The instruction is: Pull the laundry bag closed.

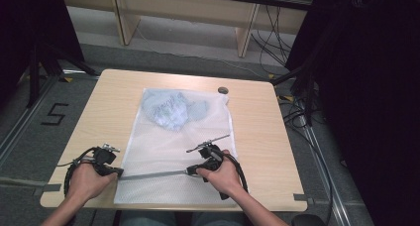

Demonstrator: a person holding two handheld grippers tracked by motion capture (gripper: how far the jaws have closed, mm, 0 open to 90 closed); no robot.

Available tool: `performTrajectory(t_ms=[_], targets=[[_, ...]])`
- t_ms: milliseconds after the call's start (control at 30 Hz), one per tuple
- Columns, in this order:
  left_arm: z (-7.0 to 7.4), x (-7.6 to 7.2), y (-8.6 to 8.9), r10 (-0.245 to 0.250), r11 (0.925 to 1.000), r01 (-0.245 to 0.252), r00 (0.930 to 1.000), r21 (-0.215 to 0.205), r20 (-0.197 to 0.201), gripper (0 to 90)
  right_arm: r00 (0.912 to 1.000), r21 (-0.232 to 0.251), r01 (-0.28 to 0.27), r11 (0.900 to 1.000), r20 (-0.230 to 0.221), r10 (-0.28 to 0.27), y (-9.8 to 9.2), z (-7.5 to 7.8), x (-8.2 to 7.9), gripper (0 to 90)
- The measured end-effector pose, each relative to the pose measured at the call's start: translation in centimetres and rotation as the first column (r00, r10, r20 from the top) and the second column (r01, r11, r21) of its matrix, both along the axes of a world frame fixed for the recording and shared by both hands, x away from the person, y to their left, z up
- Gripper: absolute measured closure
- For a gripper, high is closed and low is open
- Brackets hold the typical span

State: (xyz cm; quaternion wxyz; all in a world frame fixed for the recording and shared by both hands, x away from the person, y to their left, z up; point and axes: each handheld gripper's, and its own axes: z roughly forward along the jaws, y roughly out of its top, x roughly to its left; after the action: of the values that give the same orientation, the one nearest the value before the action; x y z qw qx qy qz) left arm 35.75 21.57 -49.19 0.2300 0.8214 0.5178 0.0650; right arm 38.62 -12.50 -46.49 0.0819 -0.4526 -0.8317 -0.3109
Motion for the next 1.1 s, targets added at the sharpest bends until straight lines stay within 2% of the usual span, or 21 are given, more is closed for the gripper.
performTrajectory(t_ms=[100, 200, 267, 333, 433, 533, 567, 667, 800, 900, 967, 1100], targets=[[-0.1, 0.0, -0.1, 0.015, 0.9999, -0.015, 0.9999, -0.004, 0.005, 90.0, 1.0, 0.005, -0.002, 1.0, 0.009, 0.002, -0.1, 0.0, 0.1, 86.9], [0.0, 0.0, 0.0, 0.002, 1.0, -0.002, 1.0, -0.003, -0.002, 90.0, 0.9999, 0.008, -0.008, 1.0, 0.01, 0.008, -0.2, -0.1, 0.1, 86.9], [0.0, 0.0, 0.0, -0.001, 1.0, 0.001, 1.0, 0.0, -0.001, 90.0, 1.0, 0.009, 0.006, 1.0, -0.004, -0.006, -0.2, 0.0, 0.0, 86.9], [-0.1, 0.0, -0.1, 0.017, 0.9998, -0.017, 0.9998, -0.005, 0.006, 90.0, 0.9999, -0.001, 0.011, 1.0, -0.011, -0.011, -0.3, 0.0, 0.0, 86.9], [0.0, 0.1, 0.0, 0.004, 1.0, -0.004, 1.0, -0.003, -0.004, 90.0, 1.0, 0.001, 0.0, 1.0, 0.008, 0.0, -0.5, 0.0, 0.1, 86.9], [-0.1, 0.1, -0.1, 0.011, 0.9999, -0.011, 0.9999, -0.003, 0.003, 90.0, 0.9999, 0.003, 0.013, 1.0, -0.006, -0.013, -0.5, 0.1, 0.0, 86.9], [0.0, 0.1, 0.0, -0.004, 1.0, 0.004, 1.0, 0.0, -0.003, 90.0, 1.0, 0.0, 0.009, 1.0, 0.001, -0.009, -0.7, 0.1, 0.1, 86.9], [0.0, 0.0, 0.0, -0.001, 1.0, 0.001, 1.0, 0.0, -0.001, 90.0, 1.0, -0.001, 0.006, 1.0, 0.003, -0.006, -0.8, 0.1, 0.0, 86.9], [-0.1, 0.0, -0.1, 0.009, 0.9999, -0.009, 0.9999, -0.005, 0.004, 90.0, 0.9998, -0.003, 0.016, 1.0, -0.015, -0.016, -0.8, 0.1, -0.1, 86.9], [0.0, 0.1, 0.0, -0.004, 1.0, 0.004, 1.0, 0.001, -0.007, 90.0, 0.9994, -0.003, 0.023, 1.0, -0.025, -0.023, -1.0, 0.1, -0.1, 86.9], [-0.1, 0.1, -0.1, 0.011, 0.9999, -0.011, 0.9999, -0.003, 0.0, 90.0, 1.0, -0.003, 0.008, 1.0, -0.002, -0.008, -1.1, 0.0, 0.0, 86.9], [-0.1, 0.1, 0.0, 0.01, 0.9999, -0.01, 0.9999, -0.004, 0.003, 90.0, 0.9996, -0.009, 0.025, 1.0, -0.015, -0.025, -1.2, 0.1, 0.0, 86.9]])
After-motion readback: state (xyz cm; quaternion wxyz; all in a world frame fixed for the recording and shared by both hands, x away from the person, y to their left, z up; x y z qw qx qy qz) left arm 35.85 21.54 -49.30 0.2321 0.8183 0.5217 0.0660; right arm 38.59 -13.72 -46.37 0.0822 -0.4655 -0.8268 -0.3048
